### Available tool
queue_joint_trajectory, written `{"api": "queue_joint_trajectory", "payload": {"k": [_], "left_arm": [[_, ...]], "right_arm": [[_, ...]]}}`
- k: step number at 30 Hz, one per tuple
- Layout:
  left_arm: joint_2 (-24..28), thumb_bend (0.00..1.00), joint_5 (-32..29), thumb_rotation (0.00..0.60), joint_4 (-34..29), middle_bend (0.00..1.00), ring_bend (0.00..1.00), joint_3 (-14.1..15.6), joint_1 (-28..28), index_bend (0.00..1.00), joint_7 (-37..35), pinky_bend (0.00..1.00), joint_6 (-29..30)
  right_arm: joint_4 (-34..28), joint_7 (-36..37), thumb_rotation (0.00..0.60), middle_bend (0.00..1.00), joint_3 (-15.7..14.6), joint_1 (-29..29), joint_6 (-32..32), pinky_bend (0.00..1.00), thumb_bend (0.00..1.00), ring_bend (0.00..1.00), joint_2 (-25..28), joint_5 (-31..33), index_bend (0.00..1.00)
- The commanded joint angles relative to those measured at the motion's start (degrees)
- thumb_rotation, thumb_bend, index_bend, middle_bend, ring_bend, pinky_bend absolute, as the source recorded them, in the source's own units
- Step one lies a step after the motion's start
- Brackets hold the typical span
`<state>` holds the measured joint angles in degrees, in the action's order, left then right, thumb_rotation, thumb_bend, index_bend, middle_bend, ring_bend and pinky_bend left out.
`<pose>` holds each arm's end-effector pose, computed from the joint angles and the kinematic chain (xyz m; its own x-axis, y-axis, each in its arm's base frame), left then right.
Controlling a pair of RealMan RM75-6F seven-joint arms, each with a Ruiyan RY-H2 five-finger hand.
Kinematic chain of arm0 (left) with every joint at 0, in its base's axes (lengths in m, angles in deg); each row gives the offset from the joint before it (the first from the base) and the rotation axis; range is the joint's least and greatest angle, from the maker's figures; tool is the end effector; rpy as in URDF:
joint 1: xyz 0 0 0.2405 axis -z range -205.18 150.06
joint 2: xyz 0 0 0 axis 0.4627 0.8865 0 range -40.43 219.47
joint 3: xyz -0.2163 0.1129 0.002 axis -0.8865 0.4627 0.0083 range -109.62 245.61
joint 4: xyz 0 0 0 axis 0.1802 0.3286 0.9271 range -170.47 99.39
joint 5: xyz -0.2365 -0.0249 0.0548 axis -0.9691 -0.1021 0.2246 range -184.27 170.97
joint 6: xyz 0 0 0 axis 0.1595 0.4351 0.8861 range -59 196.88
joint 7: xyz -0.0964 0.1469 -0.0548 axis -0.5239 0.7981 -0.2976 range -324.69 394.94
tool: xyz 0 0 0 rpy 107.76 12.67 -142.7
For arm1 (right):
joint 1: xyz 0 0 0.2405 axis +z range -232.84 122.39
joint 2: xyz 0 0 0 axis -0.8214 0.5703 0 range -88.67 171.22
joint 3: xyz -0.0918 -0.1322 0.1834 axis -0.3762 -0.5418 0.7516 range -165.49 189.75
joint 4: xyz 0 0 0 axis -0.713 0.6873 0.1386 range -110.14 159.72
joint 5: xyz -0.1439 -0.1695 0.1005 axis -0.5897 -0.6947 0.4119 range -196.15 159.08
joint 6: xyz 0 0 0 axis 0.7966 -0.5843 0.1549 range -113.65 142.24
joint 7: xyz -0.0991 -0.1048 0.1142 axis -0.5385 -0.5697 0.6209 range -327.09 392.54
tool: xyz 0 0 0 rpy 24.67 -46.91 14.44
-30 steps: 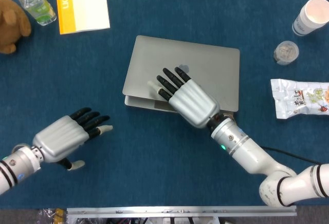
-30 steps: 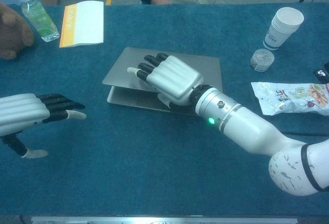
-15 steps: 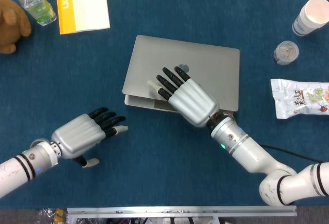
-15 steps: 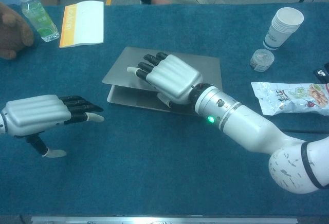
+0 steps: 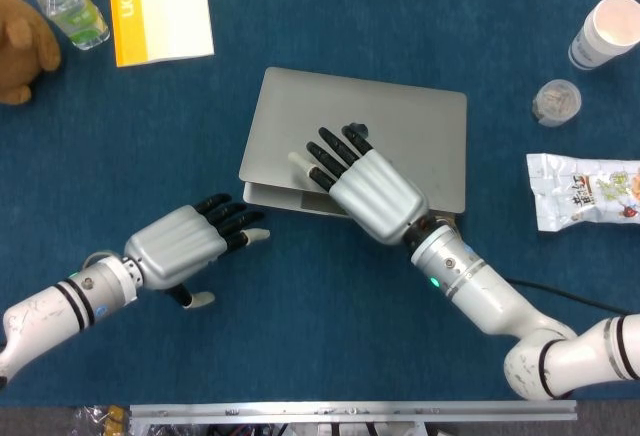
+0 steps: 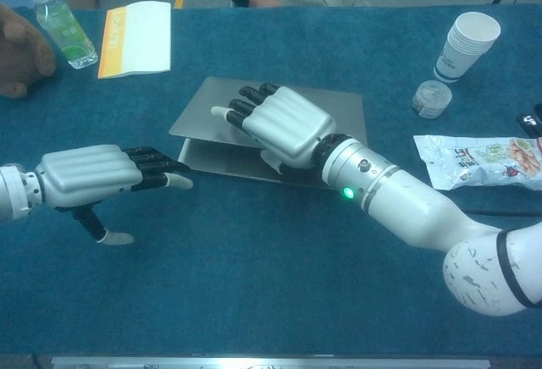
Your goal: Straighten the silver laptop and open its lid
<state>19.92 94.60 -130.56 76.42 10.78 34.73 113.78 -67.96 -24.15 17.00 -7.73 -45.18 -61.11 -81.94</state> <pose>-0.1977 0.2477 -0.0561 0.7086 0.4517 0.5421 0.6423 -0.7310 -0.2304 -0.0243 -0.2782 -0.1432 0.7434 -0.0450 0.6673 -0.5148 -0.6755 0.5279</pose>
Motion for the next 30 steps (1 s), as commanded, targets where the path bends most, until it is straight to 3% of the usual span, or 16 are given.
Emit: {"api": "queue_joint_trajectory", "payload": {"k": [1, 30], "left_arm": [[-1.0, 0.25, -0.8, 0.497, 0.9, 0.00, 0.00, -0.3, 0.6, 0.00, -0.5, 0.01, -0.5], [-6.8, 0.25, -9.0, 0.496, 5.0, 0.00, 0.00, -1.5, 5.0, 0.00, 2.1, 0.01, -6.2]], "right_arm": [[0.0, 0.0, 0.600, 0.13, -0.1, 0.1, -0.1, 0.15, 0.46, 0.01, 0.0, 0.1, 0.00], [-1.3, 0.6, 0.600, 0.13, -0.2, 0.7, -1.4, 0.15, 0.46, 0.01, 1.1, 0.7, 0.00]]}}
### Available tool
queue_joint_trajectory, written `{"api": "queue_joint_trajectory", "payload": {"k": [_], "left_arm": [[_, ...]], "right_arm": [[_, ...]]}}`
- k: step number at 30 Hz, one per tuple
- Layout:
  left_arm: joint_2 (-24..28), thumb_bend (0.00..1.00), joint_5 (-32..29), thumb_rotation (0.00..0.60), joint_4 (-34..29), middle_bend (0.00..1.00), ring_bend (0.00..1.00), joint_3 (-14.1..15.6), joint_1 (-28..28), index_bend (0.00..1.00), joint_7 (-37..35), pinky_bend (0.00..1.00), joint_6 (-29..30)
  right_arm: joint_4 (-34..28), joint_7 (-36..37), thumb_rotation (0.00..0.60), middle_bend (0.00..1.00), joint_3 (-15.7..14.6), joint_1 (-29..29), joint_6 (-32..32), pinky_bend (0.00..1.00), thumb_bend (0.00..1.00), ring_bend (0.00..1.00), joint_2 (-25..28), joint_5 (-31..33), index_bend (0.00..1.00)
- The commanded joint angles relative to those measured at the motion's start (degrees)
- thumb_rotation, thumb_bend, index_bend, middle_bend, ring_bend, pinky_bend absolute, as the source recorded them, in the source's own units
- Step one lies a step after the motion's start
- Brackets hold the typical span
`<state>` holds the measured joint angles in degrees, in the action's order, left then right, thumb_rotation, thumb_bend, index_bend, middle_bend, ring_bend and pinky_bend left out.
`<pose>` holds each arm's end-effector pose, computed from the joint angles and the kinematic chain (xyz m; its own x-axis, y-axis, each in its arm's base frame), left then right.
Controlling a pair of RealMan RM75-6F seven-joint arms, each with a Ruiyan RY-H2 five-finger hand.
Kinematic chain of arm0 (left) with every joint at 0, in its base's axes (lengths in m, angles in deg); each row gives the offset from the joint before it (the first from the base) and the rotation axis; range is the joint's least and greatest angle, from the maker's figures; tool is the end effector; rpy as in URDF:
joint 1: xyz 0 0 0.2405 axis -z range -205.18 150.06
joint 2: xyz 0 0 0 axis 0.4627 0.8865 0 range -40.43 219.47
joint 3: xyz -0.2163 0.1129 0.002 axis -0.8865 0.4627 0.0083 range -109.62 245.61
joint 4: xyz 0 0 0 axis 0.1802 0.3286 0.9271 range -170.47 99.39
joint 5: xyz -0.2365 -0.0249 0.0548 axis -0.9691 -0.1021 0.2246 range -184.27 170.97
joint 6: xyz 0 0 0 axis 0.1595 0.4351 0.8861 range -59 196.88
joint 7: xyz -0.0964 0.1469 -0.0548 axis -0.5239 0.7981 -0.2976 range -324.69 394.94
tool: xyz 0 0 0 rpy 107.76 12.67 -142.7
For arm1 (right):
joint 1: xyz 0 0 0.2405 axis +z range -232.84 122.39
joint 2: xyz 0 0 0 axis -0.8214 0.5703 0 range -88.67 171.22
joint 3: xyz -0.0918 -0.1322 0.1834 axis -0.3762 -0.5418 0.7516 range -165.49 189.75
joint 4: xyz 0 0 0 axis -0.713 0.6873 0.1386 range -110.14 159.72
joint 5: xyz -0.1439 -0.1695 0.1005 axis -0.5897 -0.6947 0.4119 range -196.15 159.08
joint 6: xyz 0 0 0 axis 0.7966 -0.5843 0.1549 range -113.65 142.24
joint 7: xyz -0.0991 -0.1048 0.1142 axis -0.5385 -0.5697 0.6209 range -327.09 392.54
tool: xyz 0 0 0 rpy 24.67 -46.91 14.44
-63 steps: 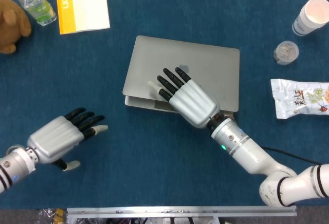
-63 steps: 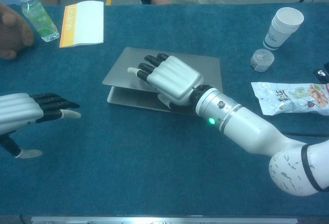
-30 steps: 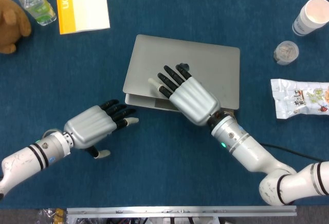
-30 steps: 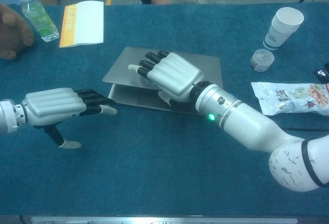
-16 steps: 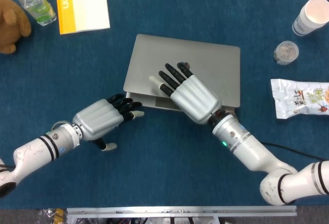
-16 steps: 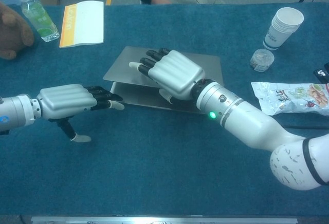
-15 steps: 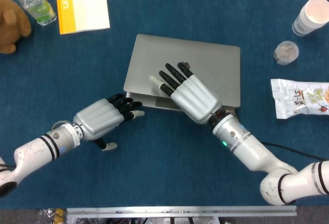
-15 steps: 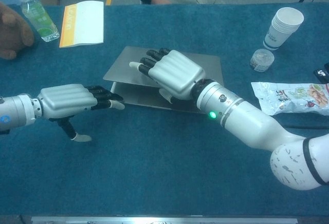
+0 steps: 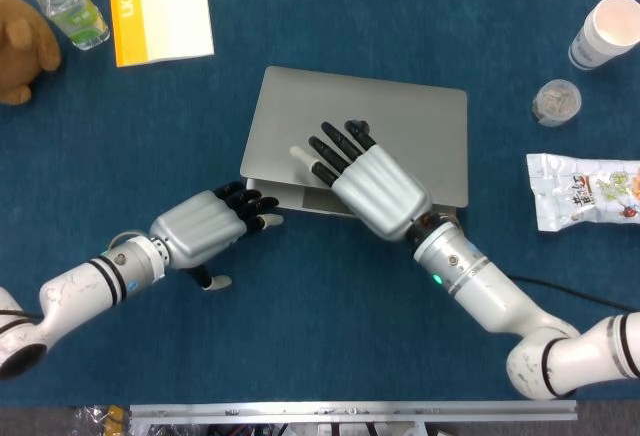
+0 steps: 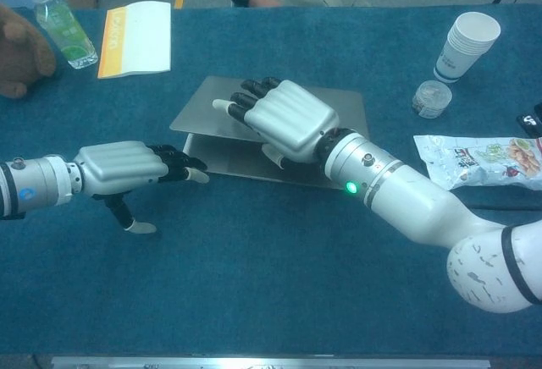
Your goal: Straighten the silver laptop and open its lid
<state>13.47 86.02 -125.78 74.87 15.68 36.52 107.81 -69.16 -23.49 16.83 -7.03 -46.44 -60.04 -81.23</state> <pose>-0.1908 0.2730 -0.0890 0.7135 0.4902 0.5006 0.6595 -0.7112 -0.2436 -0.0233 -0.2808 -0.1364 0.7337 -0.0461 0.6779 -0.5283 -0.6661 0.5265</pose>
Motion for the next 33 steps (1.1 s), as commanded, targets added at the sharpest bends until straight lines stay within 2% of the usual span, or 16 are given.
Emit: {"api": "queue_joint_trajectory", "payload": {"k": [1, 18, 33], "left_arm": [[-0.4, 0.25, -0.6, 0.495, 0.2, 0.00, 0.00, 0.0, 0.1, 0.00, 0.3, 0.01, -0.3], [-0.7, 0.25, -2.2, 0.498, 0.3, 0.00, 0.00, 0.9, 0.5, 0.00, 2.1, 0.01, -0.5], [-0.4, 0.25, -3.1, 0.498, -0.4, 0.00, 0.00, 1.2, 0.8, 0.00, 3.4, 0.01, -0.2]], "right_arm": [[-0.1, -0.1, 0.600, 0.13, 0.0, 0.0, -0.1, 0.15, 0.46, 0.01, 0.1, 0.0, 0.00], [-0.5, 0.1, 0.600, 0.13, 1.1, 0.0, -1.6, 0.15, 0.46, 0.01, 1.9, 0.5, 0.00], [0.6, 2.0, 0.600, 0.13, 6.0, 0.9, -3.7, 0.15, 0.46, 0.01, 5.2, 2.0, 0.00]]}}
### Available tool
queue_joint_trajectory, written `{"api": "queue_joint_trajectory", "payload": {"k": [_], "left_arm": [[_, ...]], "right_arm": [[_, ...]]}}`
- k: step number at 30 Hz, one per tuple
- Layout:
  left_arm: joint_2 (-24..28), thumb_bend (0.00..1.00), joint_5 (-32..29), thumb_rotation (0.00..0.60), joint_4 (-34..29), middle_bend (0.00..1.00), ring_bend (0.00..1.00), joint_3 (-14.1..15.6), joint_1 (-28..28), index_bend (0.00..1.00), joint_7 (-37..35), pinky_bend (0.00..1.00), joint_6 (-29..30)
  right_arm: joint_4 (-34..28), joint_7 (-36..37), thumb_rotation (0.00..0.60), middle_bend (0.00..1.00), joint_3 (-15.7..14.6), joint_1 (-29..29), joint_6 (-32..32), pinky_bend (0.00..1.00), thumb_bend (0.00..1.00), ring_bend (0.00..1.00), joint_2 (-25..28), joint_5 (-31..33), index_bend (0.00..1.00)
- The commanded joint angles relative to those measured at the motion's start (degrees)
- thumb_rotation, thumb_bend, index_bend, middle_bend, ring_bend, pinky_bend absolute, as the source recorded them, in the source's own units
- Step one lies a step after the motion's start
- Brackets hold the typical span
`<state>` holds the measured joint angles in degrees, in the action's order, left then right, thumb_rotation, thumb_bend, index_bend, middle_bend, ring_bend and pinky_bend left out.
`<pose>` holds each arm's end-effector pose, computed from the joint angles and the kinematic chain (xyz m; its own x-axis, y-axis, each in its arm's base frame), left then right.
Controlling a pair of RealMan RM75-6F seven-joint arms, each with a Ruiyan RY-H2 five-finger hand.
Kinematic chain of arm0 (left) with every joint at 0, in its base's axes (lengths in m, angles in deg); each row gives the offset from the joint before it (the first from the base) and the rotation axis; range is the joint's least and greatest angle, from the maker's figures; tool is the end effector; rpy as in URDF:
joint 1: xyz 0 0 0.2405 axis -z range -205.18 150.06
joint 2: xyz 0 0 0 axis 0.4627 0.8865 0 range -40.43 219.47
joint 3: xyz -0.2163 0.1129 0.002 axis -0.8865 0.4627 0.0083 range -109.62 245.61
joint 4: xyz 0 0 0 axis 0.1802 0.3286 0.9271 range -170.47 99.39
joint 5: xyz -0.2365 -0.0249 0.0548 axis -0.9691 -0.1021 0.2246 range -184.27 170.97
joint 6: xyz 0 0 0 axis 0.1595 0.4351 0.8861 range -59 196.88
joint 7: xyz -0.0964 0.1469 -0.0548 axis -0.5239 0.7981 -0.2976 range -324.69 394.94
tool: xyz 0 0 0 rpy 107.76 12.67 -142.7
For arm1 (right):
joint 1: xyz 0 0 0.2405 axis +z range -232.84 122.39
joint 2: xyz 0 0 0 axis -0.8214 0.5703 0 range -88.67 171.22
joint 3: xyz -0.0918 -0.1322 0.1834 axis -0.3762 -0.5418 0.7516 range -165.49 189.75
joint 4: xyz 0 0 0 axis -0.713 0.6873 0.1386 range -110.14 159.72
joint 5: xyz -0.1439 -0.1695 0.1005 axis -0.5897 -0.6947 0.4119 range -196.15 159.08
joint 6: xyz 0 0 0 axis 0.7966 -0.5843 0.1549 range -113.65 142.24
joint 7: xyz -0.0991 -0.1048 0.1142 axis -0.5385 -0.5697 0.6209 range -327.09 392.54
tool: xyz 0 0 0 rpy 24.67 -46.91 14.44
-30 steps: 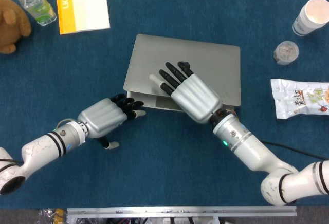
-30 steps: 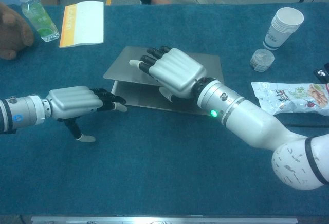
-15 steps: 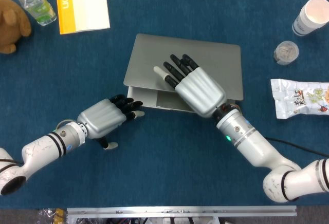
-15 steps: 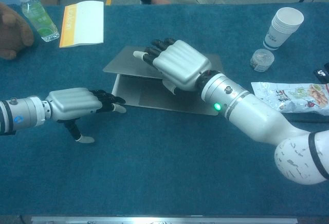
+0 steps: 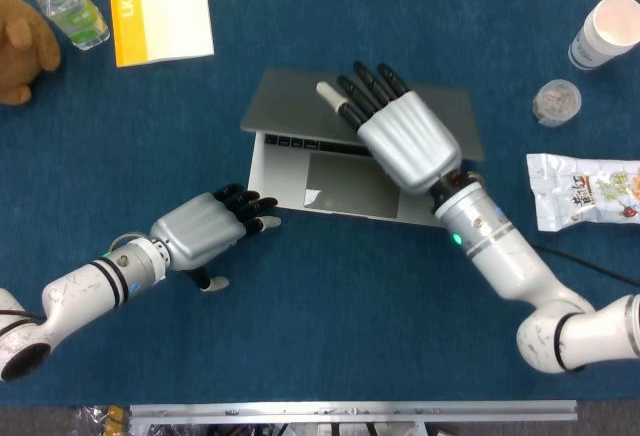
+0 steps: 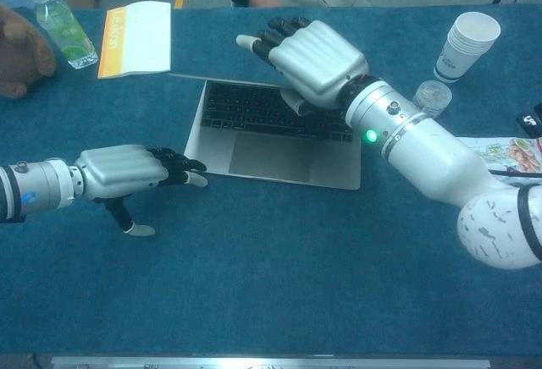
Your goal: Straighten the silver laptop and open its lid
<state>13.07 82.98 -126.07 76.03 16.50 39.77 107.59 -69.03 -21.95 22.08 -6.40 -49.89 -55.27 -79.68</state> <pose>-0.1944 0.2710 -0.0920 0.7315 0.4866 0.4777 0.6482 -0.7136 -0.2658 -0.0250 -0.3317 -0.0907 0.6979 0.0255 0.7158 -0.5912 -0.5437 0.5957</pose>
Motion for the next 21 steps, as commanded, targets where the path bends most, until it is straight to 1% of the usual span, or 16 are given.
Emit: {"api": "queue_joint_trajectory", "payload": {"k": [1, 9, 21], "left_arm": [[0.1, 0.25, -0.2, 0.498, -0.2, 0.00, 0.00, 0.0, 0.0, 0.00, 0.3, 0.01, 0.0], [0.0, 0.25, -1.0, 0.497, -0.5, 0.00, 0.00, -0.1, 0.2, 0.00, 1.5, 0.01, -0.2], [-0.2, 0.25, -2.2, 0.494, -1.3, 0.00, 0.00, -0.2, 0.4, 0.00, 3.1, 0.01, -0.4]], "right_arm": [[0.8, 0.6, 0.600, 0.13, 1.3, 0.4, -0.4, 0.15, 0.46, 0.01, 0.6, 0.7, 0.00], [4.2, 1.6, 0.600, 0.13, 3.8, 1.0, -1.0, 0.14, 0.46, 0.01, 1.4, 3.4, 0.00], [11.1, 3.7, 0.600, 0.13, 7.5, 2.5, -0.7, 0.15, 0.46, 0.01, 2.6, 7.3, 0.00]]}}
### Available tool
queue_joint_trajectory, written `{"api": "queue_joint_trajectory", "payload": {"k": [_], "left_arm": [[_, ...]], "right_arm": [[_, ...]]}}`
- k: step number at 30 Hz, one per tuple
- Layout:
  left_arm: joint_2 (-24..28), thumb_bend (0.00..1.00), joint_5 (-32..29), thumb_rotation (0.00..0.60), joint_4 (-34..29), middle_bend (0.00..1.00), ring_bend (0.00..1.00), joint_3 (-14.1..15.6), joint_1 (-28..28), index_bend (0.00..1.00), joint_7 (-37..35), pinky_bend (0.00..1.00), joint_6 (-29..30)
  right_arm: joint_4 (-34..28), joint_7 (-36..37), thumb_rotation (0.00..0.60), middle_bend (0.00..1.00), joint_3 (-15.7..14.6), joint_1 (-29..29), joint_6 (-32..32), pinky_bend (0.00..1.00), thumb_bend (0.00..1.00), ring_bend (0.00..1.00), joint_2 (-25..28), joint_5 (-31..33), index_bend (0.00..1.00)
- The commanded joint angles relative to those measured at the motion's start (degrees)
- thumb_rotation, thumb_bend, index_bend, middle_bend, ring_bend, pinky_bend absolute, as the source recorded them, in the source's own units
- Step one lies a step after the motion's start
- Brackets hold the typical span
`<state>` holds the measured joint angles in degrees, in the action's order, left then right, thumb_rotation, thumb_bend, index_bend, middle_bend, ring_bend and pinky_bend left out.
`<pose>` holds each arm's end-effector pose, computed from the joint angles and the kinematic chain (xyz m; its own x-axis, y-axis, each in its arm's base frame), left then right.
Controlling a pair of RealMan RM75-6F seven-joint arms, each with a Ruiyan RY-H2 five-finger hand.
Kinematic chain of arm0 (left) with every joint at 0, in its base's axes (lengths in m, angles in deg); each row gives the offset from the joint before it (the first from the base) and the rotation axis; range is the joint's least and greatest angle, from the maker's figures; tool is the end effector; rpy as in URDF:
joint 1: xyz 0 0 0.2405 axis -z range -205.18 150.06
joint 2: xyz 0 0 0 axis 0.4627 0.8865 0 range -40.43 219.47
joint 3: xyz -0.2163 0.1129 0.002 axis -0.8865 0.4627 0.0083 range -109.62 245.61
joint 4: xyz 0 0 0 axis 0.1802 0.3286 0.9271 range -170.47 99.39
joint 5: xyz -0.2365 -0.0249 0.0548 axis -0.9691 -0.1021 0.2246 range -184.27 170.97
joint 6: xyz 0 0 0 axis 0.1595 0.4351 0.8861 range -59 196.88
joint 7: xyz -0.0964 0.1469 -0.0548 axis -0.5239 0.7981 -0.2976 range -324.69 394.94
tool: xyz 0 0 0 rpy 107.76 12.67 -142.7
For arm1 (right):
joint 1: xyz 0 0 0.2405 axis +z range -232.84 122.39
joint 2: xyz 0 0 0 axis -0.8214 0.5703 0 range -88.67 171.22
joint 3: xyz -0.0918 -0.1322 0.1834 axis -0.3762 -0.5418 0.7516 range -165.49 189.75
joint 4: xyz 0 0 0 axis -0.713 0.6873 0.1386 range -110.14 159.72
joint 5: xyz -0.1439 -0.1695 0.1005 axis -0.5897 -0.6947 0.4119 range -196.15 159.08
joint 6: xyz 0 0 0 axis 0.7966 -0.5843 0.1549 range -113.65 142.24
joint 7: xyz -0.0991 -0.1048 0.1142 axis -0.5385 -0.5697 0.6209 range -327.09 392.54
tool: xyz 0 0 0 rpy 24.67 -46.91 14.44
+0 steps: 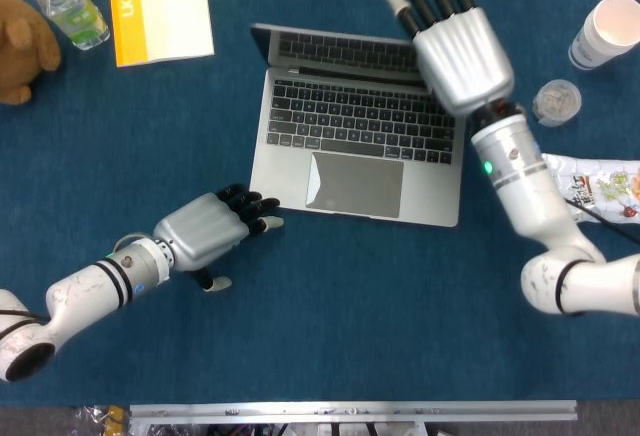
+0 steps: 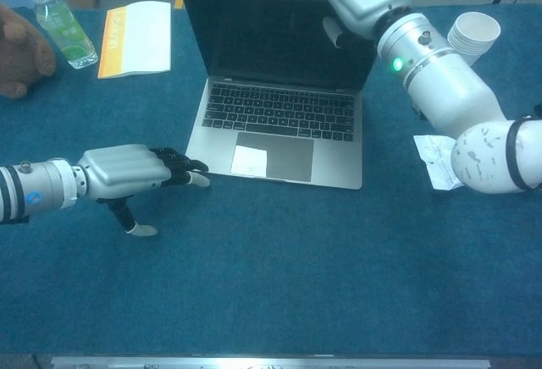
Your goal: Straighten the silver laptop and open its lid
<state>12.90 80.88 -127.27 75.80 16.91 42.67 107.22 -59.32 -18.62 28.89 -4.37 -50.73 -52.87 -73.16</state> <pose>-0.1887 0.2694 -0.0942 0.7404 0.4778 0.4728 0.6384 -0.7200 -0.2721 -0.0528 -0.4127 -0.0435 0.6891 0.0692 0.7213 -0.6679 -0.3255 0.6693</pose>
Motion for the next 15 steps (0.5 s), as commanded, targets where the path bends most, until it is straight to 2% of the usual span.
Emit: {"api": "queue_joint_trajectory", "payload": {"k": [1, 15], "left_arm": [[0.0, 0.25, -0.3, 0.494, -0.2, 0.00, 0.00, 0.0, 0.0, 0.00, 0.4, 0.01, -0.1], [0.5, 0.25, -1.5, 0.496, -1.0, 0.00, 0.00, -0.1, 0.1, 0.00, 2.0, 0.01, 0.0]], "right_arm": [[2.2, 0.6, 0.600, 0.13, 1.1, 0.7, 0.2, 0.15, 0.46, 0.01, 0.2, 1.3, 0.00], [12.0, 2.3, 0.600, 0.13, 3.3, 1.9, 0.9, 0.15, 0.46, 0.01, -0.2, 6.1, 0.00]]}}
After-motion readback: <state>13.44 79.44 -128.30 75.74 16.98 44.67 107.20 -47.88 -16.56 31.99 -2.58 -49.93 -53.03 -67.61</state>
